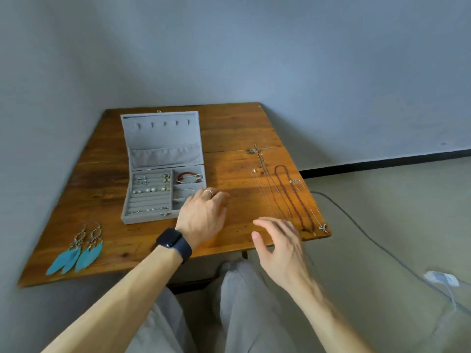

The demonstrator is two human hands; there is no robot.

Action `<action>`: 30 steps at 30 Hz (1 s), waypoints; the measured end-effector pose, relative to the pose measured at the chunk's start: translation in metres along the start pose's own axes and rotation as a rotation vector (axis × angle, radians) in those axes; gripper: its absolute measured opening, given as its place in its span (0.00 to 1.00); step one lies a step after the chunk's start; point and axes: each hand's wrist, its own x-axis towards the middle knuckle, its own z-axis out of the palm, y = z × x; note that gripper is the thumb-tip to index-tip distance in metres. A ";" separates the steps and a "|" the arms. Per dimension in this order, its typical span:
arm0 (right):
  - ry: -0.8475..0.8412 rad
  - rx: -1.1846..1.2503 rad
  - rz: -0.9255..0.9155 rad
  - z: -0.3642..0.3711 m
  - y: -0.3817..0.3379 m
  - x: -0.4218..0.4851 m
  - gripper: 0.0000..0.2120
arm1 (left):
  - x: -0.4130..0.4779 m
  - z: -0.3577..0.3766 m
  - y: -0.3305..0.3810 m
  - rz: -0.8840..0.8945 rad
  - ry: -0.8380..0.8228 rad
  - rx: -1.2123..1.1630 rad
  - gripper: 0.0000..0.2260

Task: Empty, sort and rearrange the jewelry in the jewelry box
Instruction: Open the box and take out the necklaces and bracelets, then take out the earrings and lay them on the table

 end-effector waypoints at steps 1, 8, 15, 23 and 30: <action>-0.026 -0.018 -0.032 0.003 -0.006 0.008 0.12 | -0.008 0.000 -0.004 -0.020 0.019 -0.005 0.18; -0.152 -0.066 -0.161 0.033 -0.041 0.061 0.14 | -0.046 -0.011 -0.050 -0.191 0.200 -0.058 0.19; -0.181 -0.121 -0.280 0.071 -0.068 0.119 0.13 | -0.038 -0.013 -0.119 -0.384 0.121 0.004 0.26; -0.290 -0.270 -0.240 0.116 -0.082 0.184 0.15 | -0.038 0.006 -0.137 -0.422 0.029 -0.026 0.27; -0.350 -0.333 -0.160 0.144 -0.091 0.202 0.15 | -0.038 0.008 -0.138 -0.431 0.027 -0.041 0.27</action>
